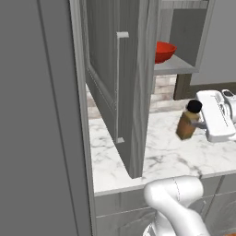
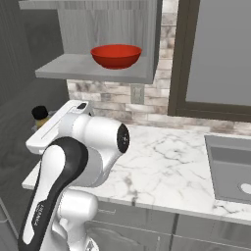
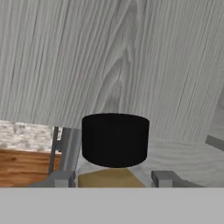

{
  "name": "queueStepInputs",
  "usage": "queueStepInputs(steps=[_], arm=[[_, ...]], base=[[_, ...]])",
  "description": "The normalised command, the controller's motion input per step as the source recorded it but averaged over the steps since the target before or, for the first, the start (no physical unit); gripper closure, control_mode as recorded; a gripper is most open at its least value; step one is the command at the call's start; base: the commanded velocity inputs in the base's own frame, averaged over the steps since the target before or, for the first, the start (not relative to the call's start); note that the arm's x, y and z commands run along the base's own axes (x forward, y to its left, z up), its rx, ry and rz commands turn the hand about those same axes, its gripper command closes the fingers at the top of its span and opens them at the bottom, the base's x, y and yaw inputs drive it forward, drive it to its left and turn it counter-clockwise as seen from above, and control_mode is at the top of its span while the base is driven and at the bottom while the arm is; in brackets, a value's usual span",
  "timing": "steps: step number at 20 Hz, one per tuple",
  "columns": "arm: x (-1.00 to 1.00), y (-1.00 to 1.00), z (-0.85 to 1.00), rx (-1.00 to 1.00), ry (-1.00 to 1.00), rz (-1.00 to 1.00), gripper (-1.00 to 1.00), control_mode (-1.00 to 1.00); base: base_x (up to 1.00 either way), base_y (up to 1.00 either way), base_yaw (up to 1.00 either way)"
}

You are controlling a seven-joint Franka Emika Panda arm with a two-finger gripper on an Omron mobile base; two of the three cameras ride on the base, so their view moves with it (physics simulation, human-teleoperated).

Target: Take the cinnamon bottle from the cabinet and place it on the dining table, next to the plate with the cupcake. Then take the chocolate from the dining counter and place it on the cupcake plate.

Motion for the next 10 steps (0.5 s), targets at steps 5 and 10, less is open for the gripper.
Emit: queueStepInputs(steps=[5,10], arm=[[0.0,0.0,0.0,0.03,0.0,0.0,1.0,-1.0],[0.0,0.0,0.0,0.0,0.0,0.0,1.0,-1.0]], base=[[0.0,0.0,0.0],[0.0,0.0,0.0]])
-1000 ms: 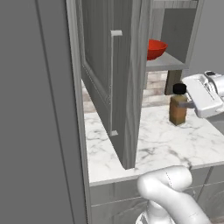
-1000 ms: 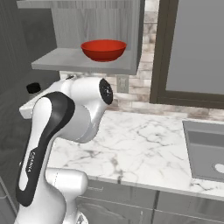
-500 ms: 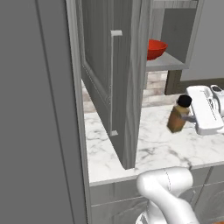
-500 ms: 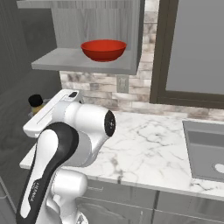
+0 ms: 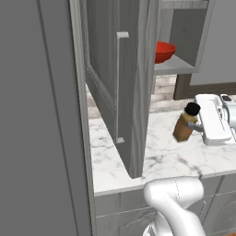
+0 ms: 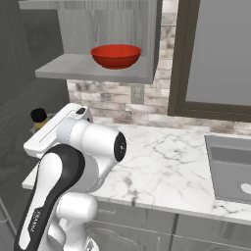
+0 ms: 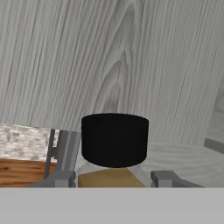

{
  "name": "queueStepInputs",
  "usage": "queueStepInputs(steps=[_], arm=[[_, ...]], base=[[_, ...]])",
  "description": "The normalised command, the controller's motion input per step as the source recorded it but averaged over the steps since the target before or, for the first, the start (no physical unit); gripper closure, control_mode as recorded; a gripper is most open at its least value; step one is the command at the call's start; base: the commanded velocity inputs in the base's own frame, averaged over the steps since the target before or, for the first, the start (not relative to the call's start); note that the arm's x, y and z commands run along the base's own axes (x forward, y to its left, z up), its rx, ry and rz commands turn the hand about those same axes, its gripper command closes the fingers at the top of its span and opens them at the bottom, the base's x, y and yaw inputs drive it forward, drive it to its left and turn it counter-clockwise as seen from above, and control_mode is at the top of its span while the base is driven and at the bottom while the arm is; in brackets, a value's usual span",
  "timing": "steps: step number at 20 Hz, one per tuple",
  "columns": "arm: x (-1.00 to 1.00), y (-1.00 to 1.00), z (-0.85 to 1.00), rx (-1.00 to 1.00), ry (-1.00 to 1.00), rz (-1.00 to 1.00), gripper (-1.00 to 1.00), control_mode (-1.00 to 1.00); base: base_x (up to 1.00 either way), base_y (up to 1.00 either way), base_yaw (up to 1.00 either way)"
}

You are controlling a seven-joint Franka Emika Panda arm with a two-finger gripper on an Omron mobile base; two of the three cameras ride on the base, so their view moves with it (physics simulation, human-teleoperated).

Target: Take the cinnamon bottle from the cabinet and place it on the dining table, next to the plate with the cupcake. Then take the chocolate from the dining counter and place it on the cupcake plate.

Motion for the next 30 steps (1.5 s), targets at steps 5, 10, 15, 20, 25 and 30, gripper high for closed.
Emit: queueStepInputs(steps=[5,10,15,20,25,30], arm=[[0.0,0.0,0.0,0.0,0.0,0.0,1.0,-1.0],[0.0,0.0,0.0,0.0,0.0,0.0,1.0,1.0],[0.0,0.0,0.0,0.0,0.0,0.0,1.0,1.0],[0.0,0.0,0.0,0.0,0.0,0.0,1.0,1.0],[0.0,0.0,0.0,0.0,0.0,0.0,1.0,1.0],[0.0,0.0,0.0,0.0,0.0,0.0,1.0,1.0]], base=[[0.0,0.0,0.0],[-0.36,0.02,-0.03],[-0.68,0.0,-0.21],[-0.21,0.03,-0.84],[0.0,0.02,-1.0],[0.0,0.01,-1.0]])
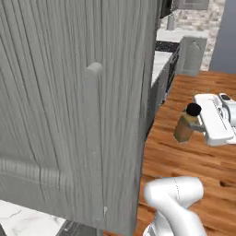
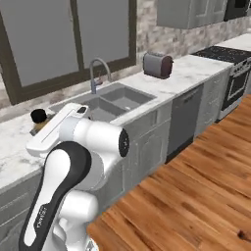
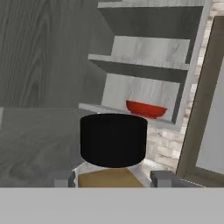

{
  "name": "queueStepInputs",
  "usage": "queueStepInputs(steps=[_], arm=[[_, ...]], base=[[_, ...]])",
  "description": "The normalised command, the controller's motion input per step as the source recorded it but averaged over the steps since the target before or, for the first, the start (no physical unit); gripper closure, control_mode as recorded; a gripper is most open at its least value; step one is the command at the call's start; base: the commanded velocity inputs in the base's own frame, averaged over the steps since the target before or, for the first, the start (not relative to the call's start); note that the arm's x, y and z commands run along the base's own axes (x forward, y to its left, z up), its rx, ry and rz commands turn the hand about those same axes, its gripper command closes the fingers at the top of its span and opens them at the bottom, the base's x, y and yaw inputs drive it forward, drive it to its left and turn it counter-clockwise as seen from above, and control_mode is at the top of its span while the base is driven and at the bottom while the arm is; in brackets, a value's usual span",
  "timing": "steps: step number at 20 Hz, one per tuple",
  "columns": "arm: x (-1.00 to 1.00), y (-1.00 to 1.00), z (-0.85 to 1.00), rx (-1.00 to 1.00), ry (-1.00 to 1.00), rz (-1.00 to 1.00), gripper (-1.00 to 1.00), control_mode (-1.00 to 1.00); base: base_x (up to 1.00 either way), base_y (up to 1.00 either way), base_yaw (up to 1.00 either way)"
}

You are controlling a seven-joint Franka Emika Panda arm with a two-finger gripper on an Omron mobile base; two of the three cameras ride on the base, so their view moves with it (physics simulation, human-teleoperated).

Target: Take the cinnamon bottle from the cabinet and place it on the dining table, next to the plate with the cupcake. Then take the chocolate from the dining counter and place it on the cupcake plate.

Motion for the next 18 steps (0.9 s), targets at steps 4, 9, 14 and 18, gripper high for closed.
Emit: queueStepInputs(steps=[4,9,14,18], arm=[[0.0,0.0,0.0,0.0,0.0,0.0,1.0,1.0],[0.0,0.0,0.0,0.0,0.0,0.0,1.0,1.0],[0.0,0.0,0.0,0.0,0.0,0.0,1.0,1.0],[0.0,0.0,0.0,0.0,0.0,0.0,1.0,1.0]], base=[[0.0,0.01,-1.0],[0.0,0.01,-1.0],[0.0,0.01,-1.0],[0.01,0.01,-0.99]])
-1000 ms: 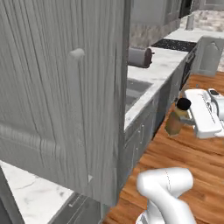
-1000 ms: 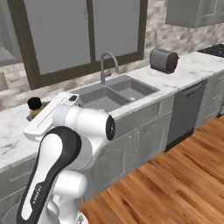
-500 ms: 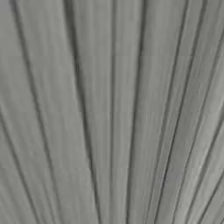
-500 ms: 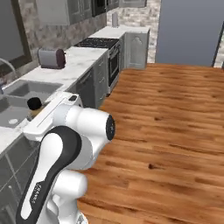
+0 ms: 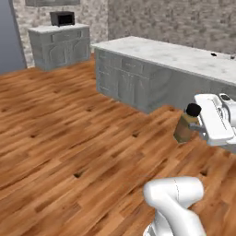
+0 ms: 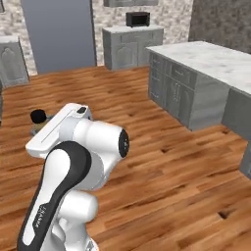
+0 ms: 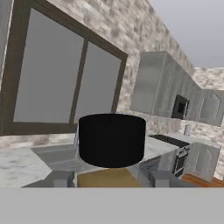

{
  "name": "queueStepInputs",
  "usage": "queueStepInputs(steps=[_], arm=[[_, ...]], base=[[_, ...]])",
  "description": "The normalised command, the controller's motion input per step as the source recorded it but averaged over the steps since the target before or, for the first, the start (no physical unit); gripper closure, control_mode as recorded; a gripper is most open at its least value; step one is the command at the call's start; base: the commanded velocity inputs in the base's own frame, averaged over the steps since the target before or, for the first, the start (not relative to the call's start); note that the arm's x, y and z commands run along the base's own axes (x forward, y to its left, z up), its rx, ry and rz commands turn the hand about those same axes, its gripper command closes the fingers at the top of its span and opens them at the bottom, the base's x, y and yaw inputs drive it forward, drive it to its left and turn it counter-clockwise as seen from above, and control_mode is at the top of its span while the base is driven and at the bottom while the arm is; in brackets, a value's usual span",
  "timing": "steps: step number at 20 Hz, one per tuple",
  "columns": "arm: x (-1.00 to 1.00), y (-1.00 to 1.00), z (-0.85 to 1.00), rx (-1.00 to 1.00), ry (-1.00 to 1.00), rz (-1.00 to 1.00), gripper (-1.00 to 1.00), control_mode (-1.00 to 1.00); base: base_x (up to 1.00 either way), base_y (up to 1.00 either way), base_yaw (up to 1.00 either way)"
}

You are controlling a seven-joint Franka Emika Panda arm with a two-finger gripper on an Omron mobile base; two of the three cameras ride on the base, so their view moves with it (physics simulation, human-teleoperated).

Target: Take the cinnamon bottle from the cabinet and place it on the dining table, next to the plate with the cupcake. Then take the chocolate from the dining counter and place it on the cupcake plate.

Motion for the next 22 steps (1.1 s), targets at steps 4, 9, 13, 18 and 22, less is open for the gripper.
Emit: queueStepInputs(steps=[4,9,13,18,22], arm=[[0.0,0.0,0.0,0.0,0.0,0.0,1.0,1.0],[0.0,0.0,0.0,0.0,0.0,0.0,1.0,1.0],[0.0,0.0,0.0,0.0,0.0,0.0,1.0,1.0],[0.0,0.0,0.0,0.0,0.0,0.0,1.0,1.0],[0.0,0.0,0.0,0.0,0.0,0.0,1.0,1.0]], base=[[0.19,0.01,-0.8],[0.47,0.04,-0.56],[0.67,-0.08,-0.26],[0.63,-0.49,0.06],[0.59,-0.6,0.02]])
